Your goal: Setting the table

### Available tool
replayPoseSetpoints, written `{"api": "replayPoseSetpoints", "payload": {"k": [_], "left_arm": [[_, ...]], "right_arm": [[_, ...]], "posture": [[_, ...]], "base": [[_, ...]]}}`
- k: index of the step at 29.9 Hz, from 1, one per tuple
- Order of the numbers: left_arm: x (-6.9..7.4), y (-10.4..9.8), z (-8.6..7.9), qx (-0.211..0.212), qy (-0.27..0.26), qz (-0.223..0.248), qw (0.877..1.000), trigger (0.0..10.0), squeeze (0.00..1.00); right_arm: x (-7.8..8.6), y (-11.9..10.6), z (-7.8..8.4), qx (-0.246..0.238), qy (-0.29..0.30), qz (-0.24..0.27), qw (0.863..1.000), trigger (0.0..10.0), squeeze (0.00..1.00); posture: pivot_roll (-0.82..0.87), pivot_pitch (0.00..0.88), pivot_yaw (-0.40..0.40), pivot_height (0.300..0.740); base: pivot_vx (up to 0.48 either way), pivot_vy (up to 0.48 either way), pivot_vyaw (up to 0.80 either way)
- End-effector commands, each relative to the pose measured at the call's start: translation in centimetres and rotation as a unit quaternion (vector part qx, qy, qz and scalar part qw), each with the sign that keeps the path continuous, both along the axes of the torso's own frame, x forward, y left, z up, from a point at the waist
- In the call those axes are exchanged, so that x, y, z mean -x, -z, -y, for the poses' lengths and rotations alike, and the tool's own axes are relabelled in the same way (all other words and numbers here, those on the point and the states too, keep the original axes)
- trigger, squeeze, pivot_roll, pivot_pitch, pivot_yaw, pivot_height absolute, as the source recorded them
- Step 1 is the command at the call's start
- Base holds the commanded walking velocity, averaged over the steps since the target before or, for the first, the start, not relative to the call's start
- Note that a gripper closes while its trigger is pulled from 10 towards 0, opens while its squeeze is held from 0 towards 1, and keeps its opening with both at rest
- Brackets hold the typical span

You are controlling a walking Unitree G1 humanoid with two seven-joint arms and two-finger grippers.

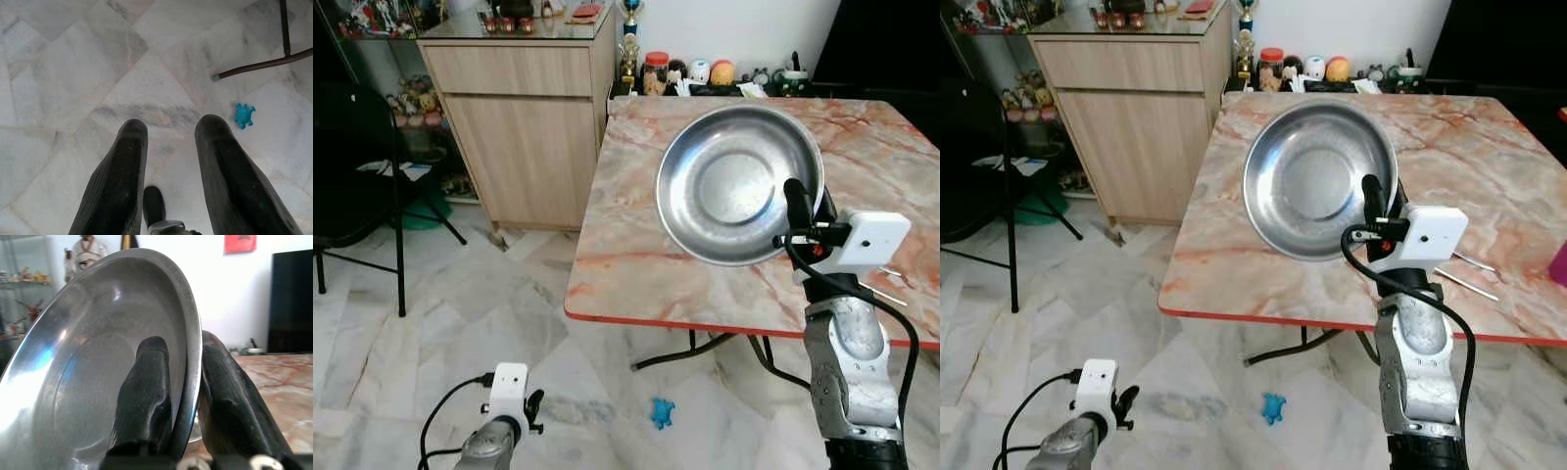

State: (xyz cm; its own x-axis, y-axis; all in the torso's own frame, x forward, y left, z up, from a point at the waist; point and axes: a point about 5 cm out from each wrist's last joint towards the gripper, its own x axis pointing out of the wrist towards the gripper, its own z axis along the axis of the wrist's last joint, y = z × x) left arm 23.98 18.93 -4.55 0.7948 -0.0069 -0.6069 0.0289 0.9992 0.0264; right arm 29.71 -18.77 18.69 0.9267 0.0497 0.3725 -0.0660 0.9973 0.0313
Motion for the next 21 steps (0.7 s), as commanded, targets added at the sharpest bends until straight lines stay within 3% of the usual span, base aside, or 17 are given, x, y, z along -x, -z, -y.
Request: {"api": "replayPoseSetpoints", "payload": {"k": [1,21], "left_arm": [[0.34,0.21,-0.01,0.002,-0.005,-0.001,1.0,10.0,0.0],[0.5,0.28,-0.2,0.0,0.001,-0.003,1.0,10.0,0.0]], "right_arm": [[-0.04,-0.65,-0.22,-0.003,-0.004,0.013,1.0,10.0,0.0],[0.37,-0.35,-0.61,-0.013,-0.002,0.013,1.0,10.0,0.0]], "posture": [[0.01,0.0,-0.01,0.736],[0.0,0.0,0.005,0.736]], "base": [[0.0,-0.292,0.0],[0.0,-0.302,0.0]]}}
